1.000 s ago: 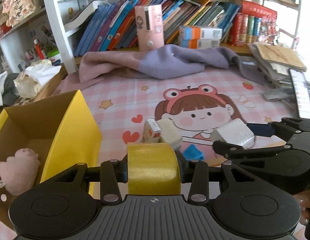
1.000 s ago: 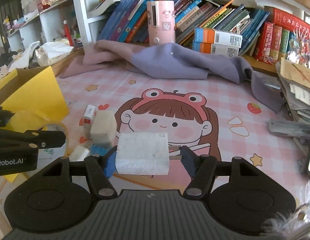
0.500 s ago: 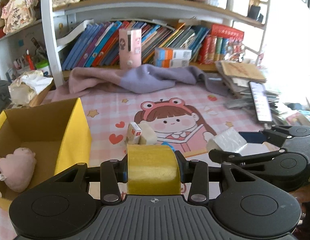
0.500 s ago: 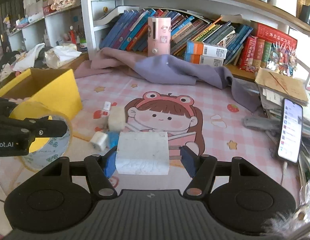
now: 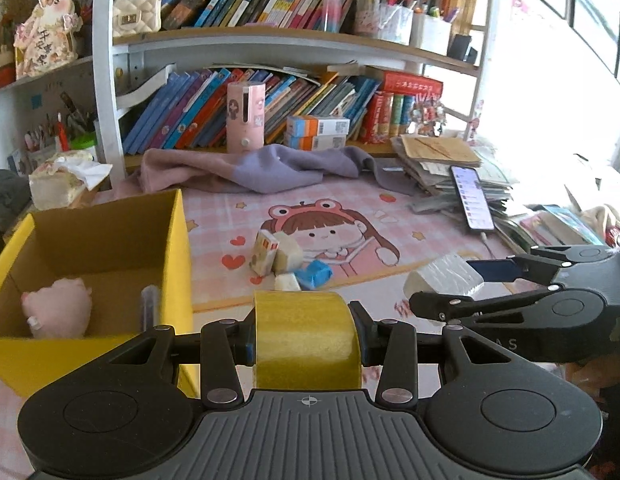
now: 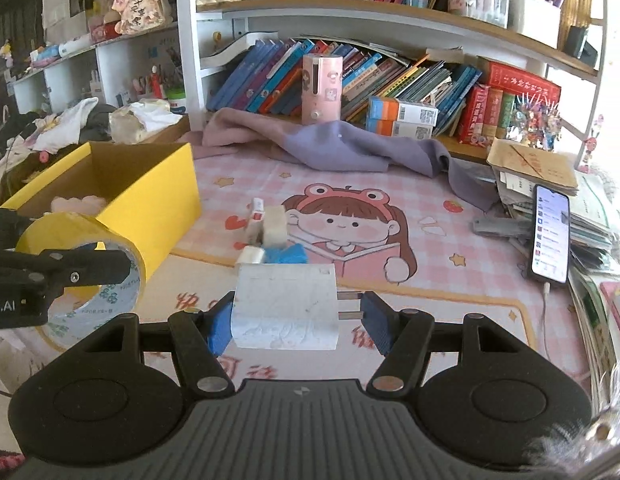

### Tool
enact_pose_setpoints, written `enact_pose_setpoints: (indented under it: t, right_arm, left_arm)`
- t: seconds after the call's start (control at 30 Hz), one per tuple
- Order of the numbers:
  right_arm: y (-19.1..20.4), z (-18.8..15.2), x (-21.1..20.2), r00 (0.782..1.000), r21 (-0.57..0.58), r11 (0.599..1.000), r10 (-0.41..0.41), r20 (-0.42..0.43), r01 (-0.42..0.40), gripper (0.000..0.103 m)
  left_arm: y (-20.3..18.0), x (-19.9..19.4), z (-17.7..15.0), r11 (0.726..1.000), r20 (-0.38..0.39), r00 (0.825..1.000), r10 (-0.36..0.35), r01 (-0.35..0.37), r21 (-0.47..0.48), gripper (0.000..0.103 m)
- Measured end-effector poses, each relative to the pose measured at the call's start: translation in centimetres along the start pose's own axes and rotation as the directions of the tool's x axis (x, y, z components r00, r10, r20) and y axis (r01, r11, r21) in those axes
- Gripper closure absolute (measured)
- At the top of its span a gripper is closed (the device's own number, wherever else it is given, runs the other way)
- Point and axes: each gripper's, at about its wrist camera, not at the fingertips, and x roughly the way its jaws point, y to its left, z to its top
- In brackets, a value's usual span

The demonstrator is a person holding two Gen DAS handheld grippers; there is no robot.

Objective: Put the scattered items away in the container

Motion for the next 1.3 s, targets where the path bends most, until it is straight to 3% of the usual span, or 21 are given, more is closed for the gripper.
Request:
enact_pose_setpoints:
  t: [0.2,0.5,0.73,1.3]
  right_arm:
    - [4.6,-2.6,-2.5,1.000,0.006,1.000,0.000,-0.028,0.000,0.040]
    - [12.9,-6.5,-5.4,0.993,-0.026,0.995,0.089,-0.081,-0.091,0.040]
    - [17.0,-6.6,-6.8,0.990,-0.088,0.987,0.133,-0.055,-0.138,0.040]
    - [22.0,-5.5,-7.5,0.977,-0.175,0.962,0.204,-0.061,-0.212,0.040]
  left_arm:
    - [2.1,-4.6,-3.9,1.000,-0.012,1.000,-0.001,0.000,-0.031,0.062]
    - [6.1,-10.8,-8.9,0.994,-0.053,0.997,0.059,-0.063,-0.086,0.062]
    - [8.3,-13.5,-10.5,0.987,-0.035,0.995,0.089,-0.093,-0.128,0.062]
    - [11.5,-16.7,-11.8,0.968,0.010,0.989,0.151,-0.146,-0.203,0.062]
